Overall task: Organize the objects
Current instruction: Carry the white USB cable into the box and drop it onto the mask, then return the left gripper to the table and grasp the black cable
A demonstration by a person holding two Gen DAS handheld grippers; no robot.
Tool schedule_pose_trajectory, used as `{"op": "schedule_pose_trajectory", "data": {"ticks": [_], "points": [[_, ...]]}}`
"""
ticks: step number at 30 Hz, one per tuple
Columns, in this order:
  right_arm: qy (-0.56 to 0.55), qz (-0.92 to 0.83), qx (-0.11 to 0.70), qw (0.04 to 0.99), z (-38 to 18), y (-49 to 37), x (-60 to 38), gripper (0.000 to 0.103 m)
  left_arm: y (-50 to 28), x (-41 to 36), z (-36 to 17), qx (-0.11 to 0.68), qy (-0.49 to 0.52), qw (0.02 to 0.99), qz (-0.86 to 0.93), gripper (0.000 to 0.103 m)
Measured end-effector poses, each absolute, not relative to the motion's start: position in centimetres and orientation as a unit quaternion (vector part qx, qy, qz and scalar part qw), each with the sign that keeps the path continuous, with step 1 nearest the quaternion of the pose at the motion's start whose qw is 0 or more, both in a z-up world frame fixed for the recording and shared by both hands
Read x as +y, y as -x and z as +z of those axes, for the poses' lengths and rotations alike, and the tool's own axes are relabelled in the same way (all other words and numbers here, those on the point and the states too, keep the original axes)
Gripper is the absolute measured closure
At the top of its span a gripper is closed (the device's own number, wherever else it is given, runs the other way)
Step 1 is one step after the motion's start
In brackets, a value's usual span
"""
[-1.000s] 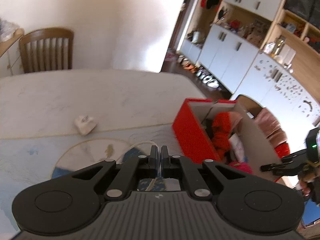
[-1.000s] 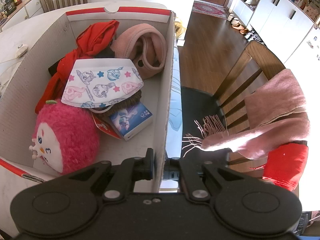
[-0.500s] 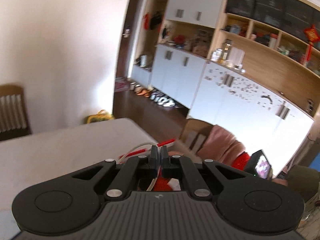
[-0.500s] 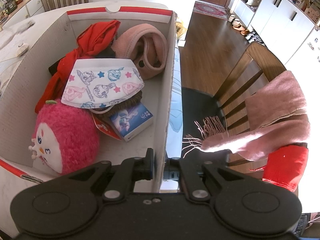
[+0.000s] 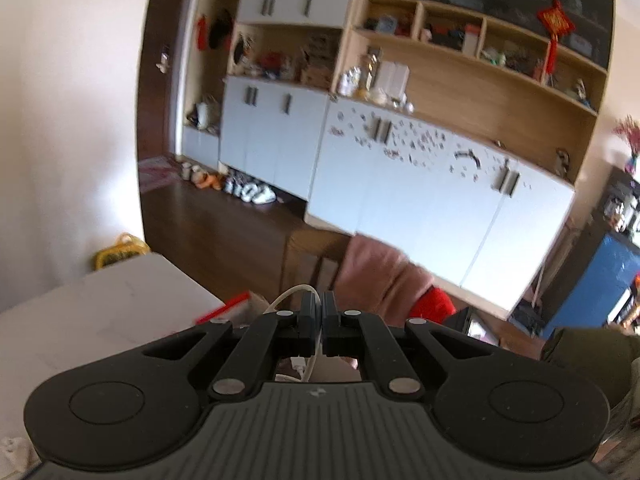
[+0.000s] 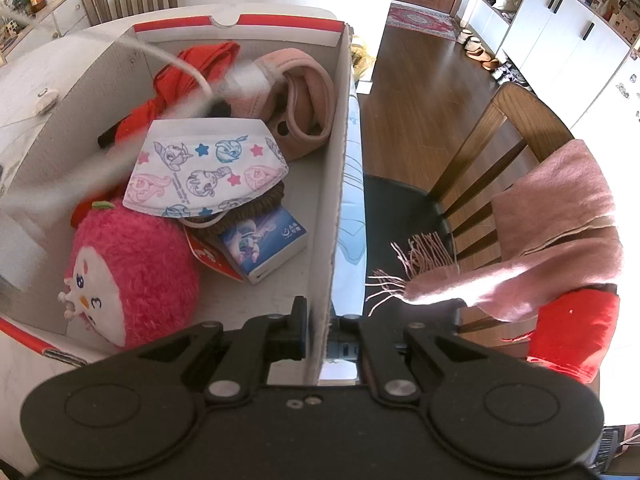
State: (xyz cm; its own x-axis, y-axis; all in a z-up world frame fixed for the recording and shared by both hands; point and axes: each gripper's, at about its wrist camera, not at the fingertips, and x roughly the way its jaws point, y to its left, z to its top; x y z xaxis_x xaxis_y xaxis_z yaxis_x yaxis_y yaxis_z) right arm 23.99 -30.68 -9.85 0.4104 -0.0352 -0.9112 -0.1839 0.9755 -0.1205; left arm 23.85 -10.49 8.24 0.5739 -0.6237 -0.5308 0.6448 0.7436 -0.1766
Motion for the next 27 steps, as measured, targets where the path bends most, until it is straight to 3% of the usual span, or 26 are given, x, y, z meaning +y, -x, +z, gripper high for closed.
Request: {"op": "schedule_pose_trajectory", "data": {"ticks": [12, 27], "points": [[0.098, 0.046, 0.541, 0.834, -10.0, -24.3, -30.0, 0.097, -26.2, -12.7, -0.3, 0.388, -0.029, 0.850, -0.355, 0.101], [0.096, 0.045, 0.541, 0.834, -10.2, -24.7, -29.5, 0.097, -26.6, -13.3, -5.6, 0.476, -0.053, 0.806, -0.349, 0.101]]}}
